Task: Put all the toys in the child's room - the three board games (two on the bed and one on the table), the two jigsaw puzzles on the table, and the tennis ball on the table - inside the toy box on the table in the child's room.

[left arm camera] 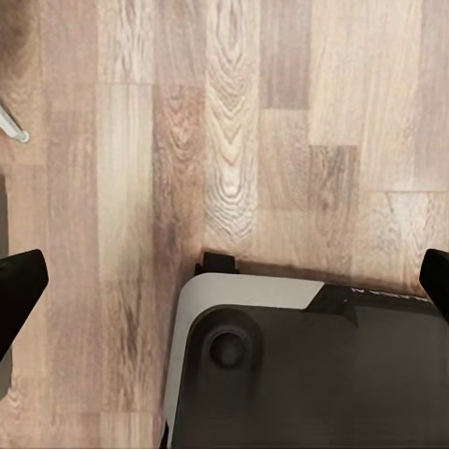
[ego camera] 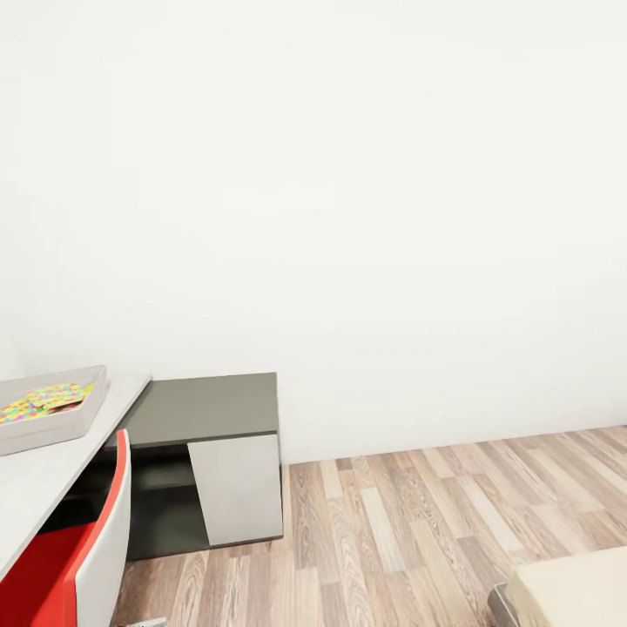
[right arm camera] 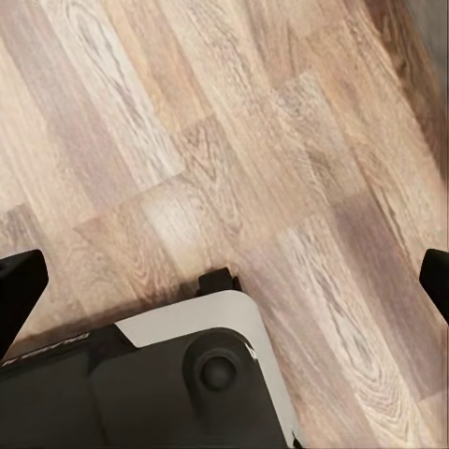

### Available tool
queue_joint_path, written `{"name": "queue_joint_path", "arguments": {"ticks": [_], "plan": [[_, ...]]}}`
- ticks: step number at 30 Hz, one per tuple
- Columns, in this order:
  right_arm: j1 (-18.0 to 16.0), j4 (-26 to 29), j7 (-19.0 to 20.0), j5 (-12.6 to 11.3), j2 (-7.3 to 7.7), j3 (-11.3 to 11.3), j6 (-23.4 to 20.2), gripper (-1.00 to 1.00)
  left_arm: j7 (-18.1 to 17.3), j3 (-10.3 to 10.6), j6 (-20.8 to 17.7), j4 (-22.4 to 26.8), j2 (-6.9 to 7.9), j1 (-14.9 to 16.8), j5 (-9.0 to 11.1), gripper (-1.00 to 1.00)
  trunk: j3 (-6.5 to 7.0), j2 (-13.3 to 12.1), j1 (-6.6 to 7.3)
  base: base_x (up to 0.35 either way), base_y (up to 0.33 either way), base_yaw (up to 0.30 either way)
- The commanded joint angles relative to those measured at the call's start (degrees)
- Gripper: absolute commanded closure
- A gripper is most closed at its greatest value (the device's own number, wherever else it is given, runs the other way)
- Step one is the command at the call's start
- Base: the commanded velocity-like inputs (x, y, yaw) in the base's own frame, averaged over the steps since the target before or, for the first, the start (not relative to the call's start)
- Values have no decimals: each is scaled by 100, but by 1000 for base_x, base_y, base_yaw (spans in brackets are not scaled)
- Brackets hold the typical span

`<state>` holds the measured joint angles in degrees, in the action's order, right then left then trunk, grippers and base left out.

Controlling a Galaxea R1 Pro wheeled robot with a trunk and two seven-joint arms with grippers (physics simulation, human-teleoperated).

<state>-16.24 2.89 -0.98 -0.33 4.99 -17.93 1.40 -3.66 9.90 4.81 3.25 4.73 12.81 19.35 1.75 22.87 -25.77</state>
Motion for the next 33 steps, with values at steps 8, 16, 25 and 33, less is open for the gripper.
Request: {"name": "queue_joint_path", "arguments": {"ticks": [8,16,25,33], "plan": [[-2,-5,-12,-2,-22,-11,10,-100,-21,47,20,-8,2,4,60,-100,-75,4,-2,0,0,0],[1,-11,-12,-9,5,-15,4,-100,-21,47,20,-8,2,2,60,-100,-150,4,-2,0,0,0],[5,-7,-7,-2,-38,-9,-6,-100,-21,47,20,-8,2,3,60,-100,-235,4,-2,0,0,0],[6,-7,-7,15,-75,-1,-7,-100,-21,47,29,-8,-1,3,53,-100,-311,4,-2,0,0,0]]}}
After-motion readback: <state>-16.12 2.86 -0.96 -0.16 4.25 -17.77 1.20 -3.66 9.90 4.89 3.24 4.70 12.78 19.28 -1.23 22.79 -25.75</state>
